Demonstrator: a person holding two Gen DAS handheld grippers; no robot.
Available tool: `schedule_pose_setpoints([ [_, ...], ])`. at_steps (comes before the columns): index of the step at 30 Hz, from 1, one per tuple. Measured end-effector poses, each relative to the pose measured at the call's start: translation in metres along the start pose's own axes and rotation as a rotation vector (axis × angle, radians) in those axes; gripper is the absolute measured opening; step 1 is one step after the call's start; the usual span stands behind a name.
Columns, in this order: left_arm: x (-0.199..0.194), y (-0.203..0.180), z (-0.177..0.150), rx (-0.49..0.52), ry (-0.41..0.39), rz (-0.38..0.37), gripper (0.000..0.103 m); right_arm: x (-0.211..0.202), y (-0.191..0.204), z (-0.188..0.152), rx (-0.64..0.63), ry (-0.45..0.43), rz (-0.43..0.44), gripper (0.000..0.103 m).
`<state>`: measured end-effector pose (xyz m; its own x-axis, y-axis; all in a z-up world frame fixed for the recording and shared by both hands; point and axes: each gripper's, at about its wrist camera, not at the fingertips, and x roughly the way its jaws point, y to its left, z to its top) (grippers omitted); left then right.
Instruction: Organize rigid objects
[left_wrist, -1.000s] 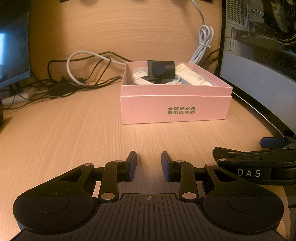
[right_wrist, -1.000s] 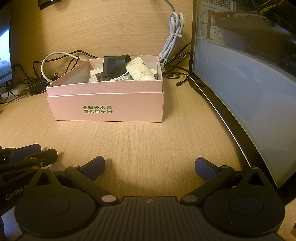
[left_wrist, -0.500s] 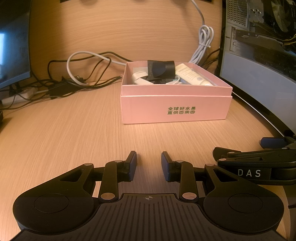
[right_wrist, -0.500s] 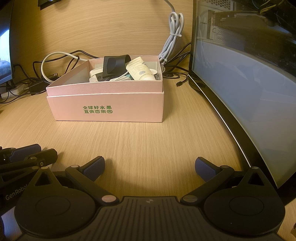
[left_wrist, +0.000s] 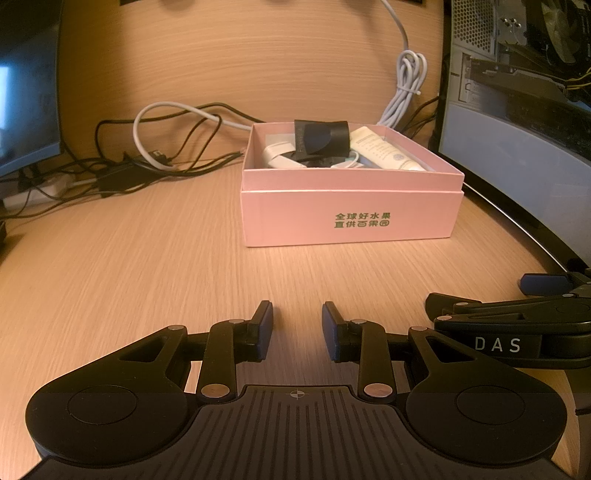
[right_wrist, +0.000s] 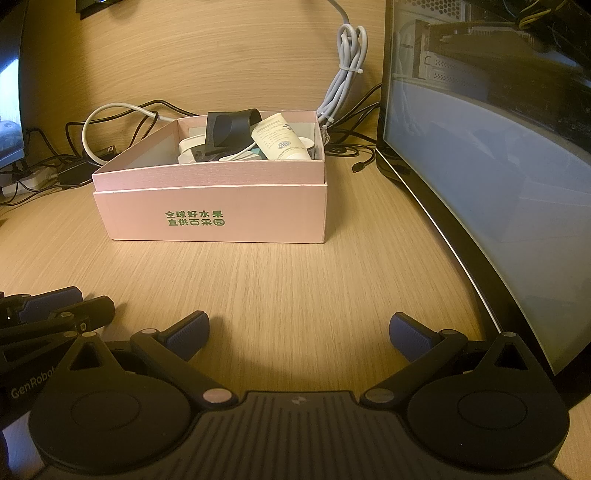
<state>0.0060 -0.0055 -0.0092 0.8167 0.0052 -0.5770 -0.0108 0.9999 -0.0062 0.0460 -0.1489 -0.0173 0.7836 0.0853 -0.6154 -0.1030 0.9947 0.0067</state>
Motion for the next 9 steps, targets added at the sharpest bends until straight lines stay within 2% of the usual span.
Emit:
schedule_pose_setpoints([
  [9,-0.0001,-0.0009,0.0001,0.009,-0.001,0.008,0.032,0.0000,-0.0001,0.0000,0.000,0.000,0.000,0.103],
])
